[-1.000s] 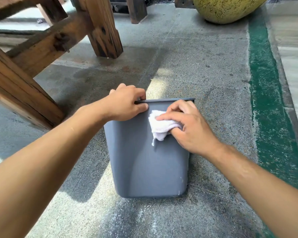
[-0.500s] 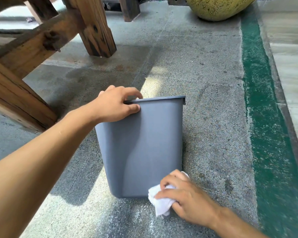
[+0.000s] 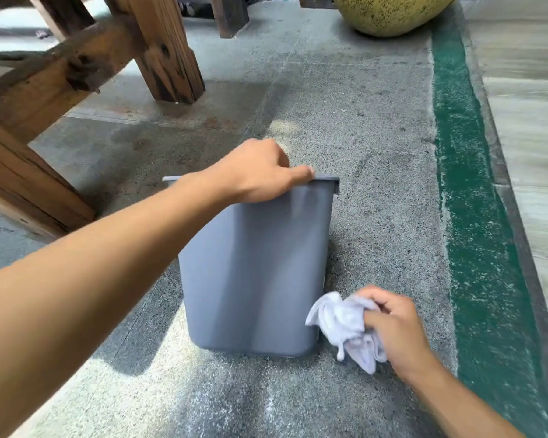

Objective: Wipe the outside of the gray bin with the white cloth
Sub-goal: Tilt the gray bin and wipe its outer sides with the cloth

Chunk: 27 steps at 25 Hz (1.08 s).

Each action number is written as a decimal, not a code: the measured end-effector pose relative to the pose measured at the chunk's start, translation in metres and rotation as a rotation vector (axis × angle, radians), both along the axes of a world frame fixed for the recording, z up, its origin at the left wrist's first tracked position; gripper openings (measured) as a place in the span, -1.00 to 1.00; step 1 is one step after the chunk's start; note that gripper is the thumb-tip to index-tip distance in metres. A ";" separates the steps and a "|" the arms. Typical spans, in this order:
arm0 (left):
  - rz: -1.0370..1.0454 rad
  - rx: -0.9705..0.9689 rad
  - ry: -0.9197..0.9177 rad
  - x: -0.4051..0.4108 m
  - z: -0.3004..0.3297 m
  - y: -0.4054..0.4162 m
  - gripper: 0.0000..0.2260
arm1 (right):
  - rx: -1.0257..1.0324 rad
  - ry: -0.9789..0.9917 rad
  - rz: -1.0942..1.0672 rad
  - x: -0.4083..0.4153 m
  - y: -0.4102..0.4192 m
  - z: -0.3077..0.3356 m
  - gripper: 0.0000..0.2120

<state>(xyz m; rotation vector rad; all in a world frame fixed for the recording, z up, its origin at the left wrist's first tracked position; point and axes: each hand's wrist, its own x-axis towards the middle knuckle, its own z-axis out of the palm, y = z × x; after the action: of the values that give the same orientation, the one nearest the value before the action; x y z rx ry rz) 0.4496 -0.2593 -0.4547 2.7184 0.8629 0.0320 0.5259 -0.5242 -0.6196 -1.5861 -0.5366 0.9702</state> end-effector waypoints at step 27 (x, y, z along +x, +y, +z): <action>-0.312 -0.085 0.183 0.050 0.006 -0.033 -0.48 | 0.369 0.462 -0.207 0.019 0.044 0.074 -0.73</action>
<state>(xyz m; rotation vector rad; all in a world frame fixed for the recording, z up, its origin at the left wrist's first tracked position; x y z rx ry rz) 0.4995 -0.2922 -0.4484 2.7724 0.4625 -0.3147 0.5453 -0.4799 -0.5452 -1.0220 -0.2059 0.9745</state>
